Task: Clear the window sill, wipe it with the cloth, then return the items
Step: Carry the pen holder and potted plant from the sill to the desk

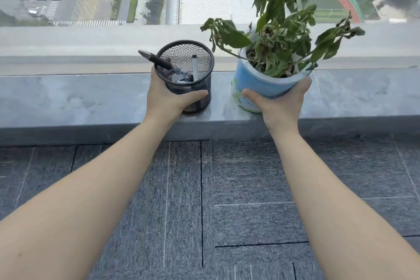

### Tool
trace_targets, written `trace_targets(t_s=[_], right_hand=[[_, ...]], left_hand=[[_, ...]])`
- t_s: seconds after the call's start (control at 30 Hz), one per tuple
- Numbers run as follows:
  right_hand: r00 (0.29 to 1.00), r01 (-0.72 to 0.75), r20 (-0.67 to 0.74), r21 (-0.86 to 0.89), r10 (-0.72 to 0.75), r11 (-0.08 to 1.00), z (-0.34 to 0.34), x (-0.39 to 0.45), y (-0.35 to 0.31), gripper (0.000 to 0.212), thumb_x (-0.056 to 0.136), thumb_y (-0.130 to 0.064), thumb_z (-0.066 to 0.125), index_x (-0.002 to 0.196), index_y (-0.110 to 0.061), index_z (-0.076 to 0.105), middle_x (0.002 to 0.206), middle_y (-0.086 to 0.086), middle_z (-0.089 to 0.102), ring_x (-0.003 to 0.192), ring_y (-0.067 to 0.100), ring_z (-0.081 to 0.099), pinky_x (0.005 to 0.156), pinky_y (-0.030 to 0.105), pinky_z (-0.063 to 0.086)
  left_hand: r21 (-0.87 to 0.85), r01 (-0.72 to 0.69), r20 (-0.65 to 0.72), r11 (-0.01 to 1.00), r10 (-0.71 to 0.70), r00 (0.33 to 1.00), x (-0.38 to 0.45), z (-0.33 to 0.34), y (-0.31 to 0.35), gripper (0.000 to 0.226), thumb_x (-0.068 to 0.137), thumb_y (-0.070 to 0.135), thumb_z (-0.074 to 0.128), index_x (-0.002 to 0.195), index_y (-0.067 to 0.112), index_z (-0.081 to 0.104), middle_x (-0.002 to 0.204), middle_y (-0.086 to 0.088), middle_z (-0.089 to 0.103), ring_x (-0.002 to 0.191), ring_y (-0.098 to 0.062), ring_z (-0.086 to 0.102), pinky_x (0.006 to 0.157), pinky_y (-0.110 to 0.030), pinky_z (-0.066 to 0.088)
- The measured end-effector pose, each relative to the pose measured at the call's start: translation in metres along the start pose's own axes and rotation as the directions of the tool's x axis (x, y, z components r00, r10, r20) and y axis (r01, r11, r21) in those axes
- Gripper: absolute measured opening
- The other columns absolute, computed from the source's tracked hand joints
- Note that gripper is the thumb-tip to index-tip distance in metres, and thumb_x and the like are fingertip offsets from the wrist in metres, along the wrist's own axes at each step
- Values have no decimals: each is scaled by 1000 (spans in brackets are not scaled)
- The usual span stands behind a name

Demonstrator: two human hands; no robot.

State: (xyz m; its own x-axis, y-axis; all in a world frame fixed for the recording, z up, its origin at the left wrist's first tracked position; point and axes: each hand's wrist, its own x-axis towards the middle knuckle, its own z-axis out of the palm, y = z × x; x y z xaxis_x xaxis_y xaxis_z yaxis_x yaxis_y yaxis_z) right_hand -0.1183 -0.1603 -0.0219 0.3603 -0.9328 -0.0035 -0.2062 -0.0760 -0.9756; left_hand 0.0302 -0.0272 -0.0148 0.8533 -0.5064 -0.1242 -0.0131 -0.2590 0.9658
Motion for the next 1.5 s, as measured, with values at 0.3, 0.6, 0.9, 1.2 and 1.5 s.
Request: trace_targets(t_s=[0.3, 0.6, 0.9, 1.2, 1.5], right_hand=[[996, 78, -54, 13, -77, 997, 5, 2, 5, 89, 48, -24, 87, 117, -25, 30, 121, 0, 43, 113, 9, 47, 89, 6, 42], [996, 80, -44, 29, -79, 996, 9, 4, 8, 102, 49, -20, 87, 130, -5, 26, 121, 0, 45, 110, 12, 49, 82, 1, 43], [998, 59, -35, 93, -56, 994, -19, -35, -84, 102, 44, -33, 81, 126, 3, 31, 119, 3, 47, 107, 10, 52, 92, 24, 51], [989, -16, 149, 82, 4, 997, -89, -94, -315, 105, 44, -29, 84, 130, -6, 30, 112, -13, 48, 98, -12, 52, 77, 9, 49], [941, 109, 300, 171, -158, 979, -129, -133, -531, 89, 43, -22, 84, 117, -17, 35, 107, -10, 51, 101, 9, 55, 78, 22, 54]], left_hand=[[-50, -27, 13, 998, 28, 1000, 0, -2, 13, 80, 35, 36, 77, 105, 18, 45, 109, -6, 60, 106, -22, 59, 98, -44, 47], [-43, -28, 30, 999, 29, 999, -3, -6, 10, 70, 36, 35, 78, 98, 25, 46, 106, -6, 60, 107, -26, 59, 98, -49, 46], [-54, 38, 32, 998, -36, 999, -49, -27, 76, 77, 38, 34, 77, 106, 18, 45, 109, -7, 60, 107, -25, 59, 98, -47, 47], [-111, 111, 20, 988, -109, 994, -139, -114, 300, 75, 38, 35, 76, 104, 22, 45, 104, 2, 60, 105, -20, 59, 94, -38, 49], [-178, -29, -147, 984, 3, 989, -222, -195, 500, 79, 35, 36, 76, 106, 18, 46, 100, 4, 61, 97, -17, 60, 87, -32, 49]])
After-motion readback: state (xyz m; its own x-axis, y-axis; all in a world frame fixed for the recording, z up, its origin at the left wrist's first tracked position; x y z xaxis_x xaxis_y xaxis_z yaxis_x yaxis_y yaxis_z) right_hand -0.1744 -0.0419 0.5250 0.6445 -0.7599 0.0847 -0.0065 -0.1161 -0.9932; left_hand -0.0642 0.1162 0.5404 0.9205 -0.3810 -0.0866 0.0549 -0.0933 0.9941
